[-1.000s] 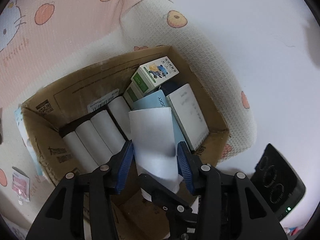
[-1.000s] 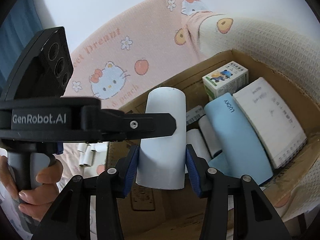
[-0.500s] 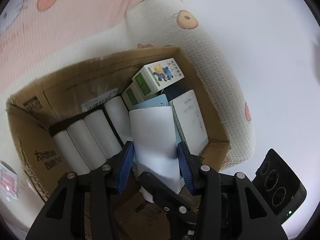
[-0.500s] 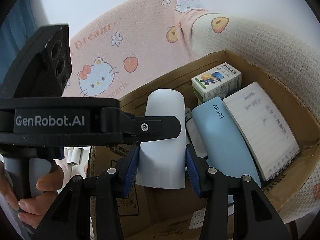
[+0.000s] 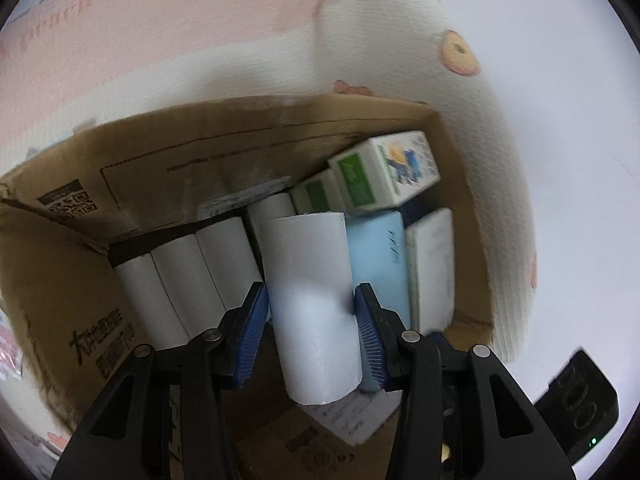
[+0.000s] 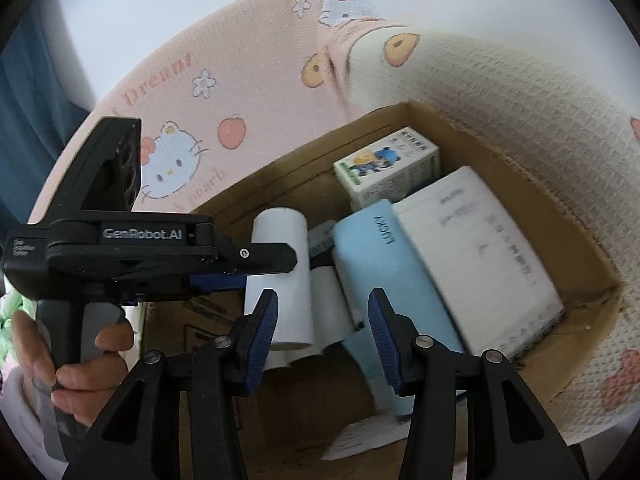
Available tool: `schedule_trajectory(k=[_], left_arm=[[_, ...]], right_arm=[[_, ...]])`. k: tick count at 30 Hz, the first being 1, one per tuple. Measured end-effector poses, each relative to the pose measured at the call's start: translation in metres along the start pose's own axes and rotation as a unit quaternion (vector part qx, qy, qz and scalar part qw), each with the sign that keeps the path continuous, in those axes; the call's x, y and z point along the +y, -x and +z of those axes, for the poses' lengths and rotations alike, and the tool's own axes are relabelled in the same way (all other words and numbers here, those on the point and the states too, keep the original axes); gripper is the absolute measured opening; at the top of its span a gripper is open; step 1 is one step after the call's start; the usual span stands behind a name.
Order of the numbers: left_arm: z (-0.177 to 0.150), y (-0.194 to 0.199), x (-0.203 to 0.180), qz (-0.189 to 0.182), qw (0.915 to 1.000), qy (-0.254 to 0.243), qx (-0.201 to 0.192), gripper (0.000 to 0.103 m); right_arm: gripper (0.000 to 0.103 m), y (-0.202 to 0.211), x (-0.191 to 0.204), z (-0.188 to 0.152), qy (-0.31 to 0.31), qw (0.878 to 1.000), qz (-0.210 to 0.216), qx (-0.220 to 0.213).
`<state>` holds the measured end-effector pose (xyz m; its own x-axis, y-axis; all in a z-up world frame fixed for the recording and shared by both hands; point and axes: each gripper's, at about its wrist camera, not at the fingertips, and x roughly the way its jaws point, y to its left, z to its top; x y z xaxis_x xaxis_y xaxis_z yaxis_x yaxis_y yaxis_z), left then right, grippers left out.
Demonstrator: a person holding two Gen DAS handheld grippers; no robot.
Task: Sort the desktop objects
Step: 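Lower the tube into the box beside the paper rolls and open the right gripper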
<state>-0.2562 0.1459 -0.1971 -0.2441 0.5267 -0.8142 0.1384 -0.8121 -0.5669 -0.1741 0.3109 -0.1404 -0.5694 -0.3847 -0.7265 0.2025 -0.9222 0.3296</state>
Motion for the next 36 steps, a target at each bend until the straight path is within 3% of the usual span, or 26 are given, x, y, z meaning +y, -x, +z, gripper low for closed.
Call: schedule_trajectory(k=[1,4,8,12,16,19,23,32,36], left_arm=[[0.002,-0.004,0.003,0.001,0.9999,0.010,0.002,0.049],[0.008,-0.018,0.008,0.019,0.9994,0.027,0.008,0.049],[0.015,-0.034,0.011,0.029,0.9985,0.042,0.016,0.049],[0.021,-0.051,0.017,0.045,0.9958,0.072,0.033,0.049],[0.026,-0.058,0.015,0.082,0.9949,0.055,0.022,0.049],[0.026,-0.059,0.012,0.068,0.9961,0.054,0.018,0.049],[0.026,-0.064,0.008,0.096,0.9940,0.045,0.024,0.049],[0.030,-0.059,0.014,0.090,0.9931,0.070,0.026,0.049],[0.026,-0.055,0.021,0.088,0.9901,0.105,0.029,0.049]], right_arm=[[0.018,0.002,-0.004,0.001,-0.009,1.000,-0.002,-0.003],[0.017,0.010,-0.019,0.002,-0.036,0.999,-0.018,-0.018],[0.017,0.013,-0.031,0.001,-0.040,0.998,-0.056,-0.005],[0.017,0.018,-0.034,0.001,-0.034,0.998,-0.051,-0.006],[0.017,0.020,-0.032,0.001,-0.032,0.998,-0.046,-0.003],[0.017,0.022,-0.028,0.001,-0.023,0.999,-0.040,0.000],[0.017,0.023,-0.028,0.001,-0.018,0.998,-0.063,0.004],[0.017,0.037,-0.035,-0.003,-0.031,0.998,-0.061,0.000],[0.017,0.039,-0.036,-0.006,-0.038,0.997,-0.060,0.009]])
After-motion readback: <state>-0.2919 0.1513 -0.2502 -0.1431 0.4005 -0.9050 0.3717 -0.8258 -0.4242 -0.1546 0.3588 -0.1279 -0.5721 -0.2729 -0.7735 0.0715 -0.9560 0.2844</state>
